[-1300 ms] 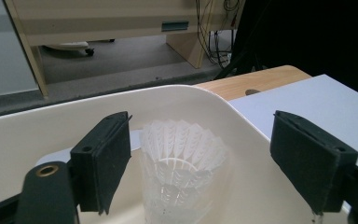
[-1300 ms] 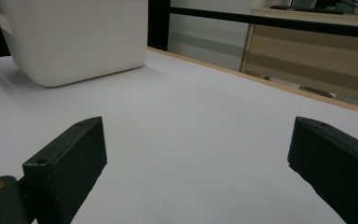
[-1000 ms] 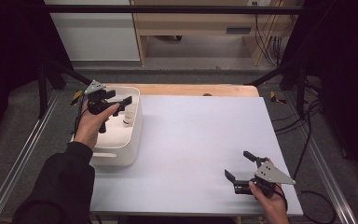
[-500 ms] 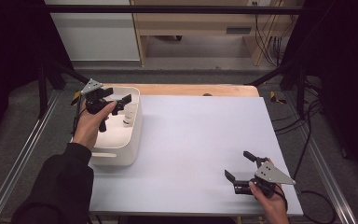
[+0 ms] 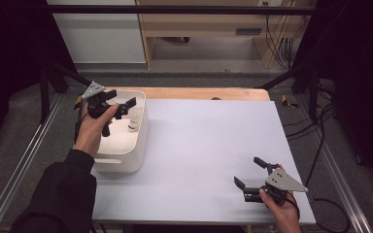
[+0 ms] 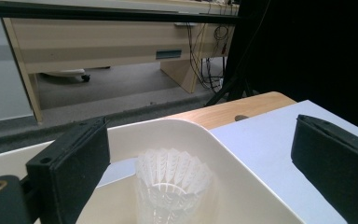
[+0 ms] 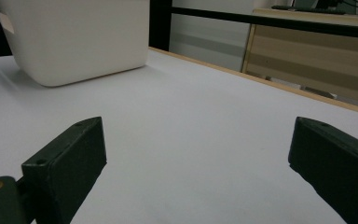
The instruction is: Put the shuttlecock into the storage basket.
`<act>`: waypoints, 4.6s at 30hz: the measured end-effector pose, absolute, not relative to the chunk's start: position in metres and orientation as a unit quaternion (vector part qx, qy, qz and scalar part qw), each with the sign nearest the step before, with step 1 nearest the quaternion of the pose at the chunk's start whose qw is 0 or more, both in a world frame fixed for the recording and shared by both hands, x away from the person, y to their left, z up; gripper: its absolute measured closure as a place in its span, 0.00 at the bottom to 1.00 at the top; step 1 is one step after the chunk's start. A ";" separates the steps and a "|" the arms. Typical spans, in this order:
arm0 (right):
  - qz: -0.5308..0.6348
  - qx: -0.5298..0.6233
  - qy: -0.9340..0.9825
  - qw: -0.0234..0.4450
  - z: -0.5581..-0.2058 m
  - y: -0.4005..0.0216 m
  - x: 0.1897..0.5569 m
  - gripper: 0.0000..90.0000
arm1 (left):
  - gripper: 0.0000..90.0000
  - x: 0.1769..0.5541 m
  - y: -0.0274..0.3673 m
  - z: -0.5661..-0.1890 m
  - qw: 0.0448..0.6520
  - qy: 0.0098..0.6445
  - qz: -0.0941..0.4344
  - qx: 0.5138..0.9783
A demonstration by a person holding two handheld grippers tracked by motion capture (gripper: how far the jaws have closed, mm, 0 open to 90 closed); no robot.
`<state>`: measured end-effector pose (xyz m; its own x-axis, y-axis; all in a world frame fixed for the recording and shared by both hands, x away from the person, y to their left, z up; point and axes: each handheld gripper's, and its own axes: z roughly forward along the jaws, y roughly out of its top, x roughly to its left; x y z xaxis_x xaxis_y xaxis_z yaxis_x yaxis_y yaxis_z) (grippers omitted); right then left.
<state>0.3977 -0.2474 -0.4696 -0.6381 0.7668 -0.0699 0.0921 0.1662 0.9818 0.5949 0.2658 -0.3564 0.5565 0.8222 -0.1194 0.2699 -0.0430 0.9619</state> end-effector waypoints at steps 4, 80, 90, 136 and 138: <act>0.569 0.303 0.704 0.298 -0.469 -0.247 0.398 0.05 | 0.04 0.594 0.266 -0.355 0.567 0.399 0.248 0.677; 0.569 0.299 0.705 0.300 -0.468 -0.244 0.395 0.04 | 0.02 0.546 0.255 -0.320 0.607 0.348 0.270 0.662; 0.566 0.305 0.704 0.301 -0.468 -0.244 0.396 0.04 | 0.02 0.536 0.253 -0.314 0.611 0.340 0.270 0.662; 0.567 0.307 0.705 0.295 -0.468 -0.244 0.396 0.03 | 0.02 0.515 0.232 -0.308 0.643 0.303 0.267 0.651; 0.568 0.308 0.705 0.294 -0.468 -0.244 0.396 0.03 | 0.02 0.514 0.231 -0.308 0.645 0.302 0.265 0.649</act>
